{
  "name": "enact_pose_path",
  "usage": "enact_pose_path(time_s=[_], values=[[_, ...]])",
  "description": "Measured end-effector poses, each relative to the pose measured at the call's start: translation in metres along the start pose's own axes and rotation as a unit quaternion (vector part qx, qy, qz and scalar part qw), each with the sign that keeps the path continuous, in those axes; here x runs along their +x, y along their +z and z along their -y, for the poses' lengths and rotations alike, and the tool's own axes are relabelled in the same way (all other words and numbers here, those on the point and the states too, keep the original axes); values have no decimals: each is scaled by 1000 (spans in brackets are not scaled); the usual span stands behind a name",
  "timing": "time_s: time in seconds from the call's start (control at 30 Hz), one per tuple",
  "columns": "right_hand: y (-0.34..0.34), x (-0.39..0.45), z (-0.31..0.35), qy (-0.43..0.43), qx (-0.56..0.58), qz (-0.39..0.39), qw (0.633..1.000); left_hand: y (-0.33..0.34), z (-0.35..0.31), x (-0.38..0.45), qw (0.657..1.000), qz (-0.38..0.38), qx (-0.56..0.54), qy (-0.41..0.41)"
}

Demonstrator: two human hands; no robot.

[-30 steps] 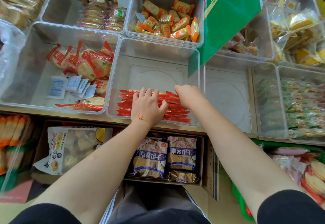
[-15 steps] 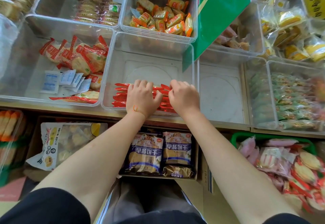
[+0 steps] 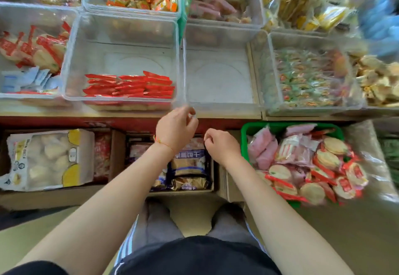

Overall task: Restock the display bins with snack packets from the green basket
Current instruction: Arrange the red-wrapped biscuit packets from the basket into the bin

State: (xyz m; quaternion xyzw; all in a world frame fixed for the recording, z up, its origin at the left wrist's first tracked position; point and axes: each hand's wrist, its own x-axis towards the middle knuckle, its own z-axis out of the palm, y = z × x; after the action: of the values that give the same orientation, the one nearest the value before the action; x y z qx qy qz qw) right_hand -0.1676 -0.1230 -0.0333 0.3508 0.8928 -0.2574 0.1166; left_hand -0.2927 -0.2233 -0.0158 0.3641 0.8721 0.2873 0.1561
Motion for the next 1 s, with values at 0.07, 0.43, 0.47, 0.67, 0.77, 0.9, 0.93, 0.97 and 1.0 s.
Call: enact_pose_path(time_s=[0.07, 0.43, 0.47, 0.67, 0.77, 0.9, 0.93, 0.97, 1.0], values=[[-1, -8, -49, 6, -21, 38, 999, 41, -25, -13, 997, 72, 13, -33], [-16, -59, -276, -3, -120, 205, 971, 224, -158, -86, 944, 292, 21, -150], [-15, -60, -282, -14, -130, 207, 969, 231, -163, -90, 938, 309, 52, -150], [-17, -65, -289, -50, -104, 122, 986, 248, -167, -103, 935, 309, 103, -137], [-36, -65, -294, -17, 18, 74, 997, 247, -162, -105, 951, 259, 60, -160], [-70, -68, -295, 39, 247, 28, 968, 231, -163, -101, 951, 178, -36, -250], [-74, -68, -295, 74, 331, 26, 940, 225, -164, -99, 950, 147, -68, -266], [-78, -67, -296, 115, 420, 38, 899, 219, -165, -97, 948, 114, -97, -281], [-80, -66, -295, 155, 497, 57, 852, 214, -165, -94, 943, 81, -127, -296]])
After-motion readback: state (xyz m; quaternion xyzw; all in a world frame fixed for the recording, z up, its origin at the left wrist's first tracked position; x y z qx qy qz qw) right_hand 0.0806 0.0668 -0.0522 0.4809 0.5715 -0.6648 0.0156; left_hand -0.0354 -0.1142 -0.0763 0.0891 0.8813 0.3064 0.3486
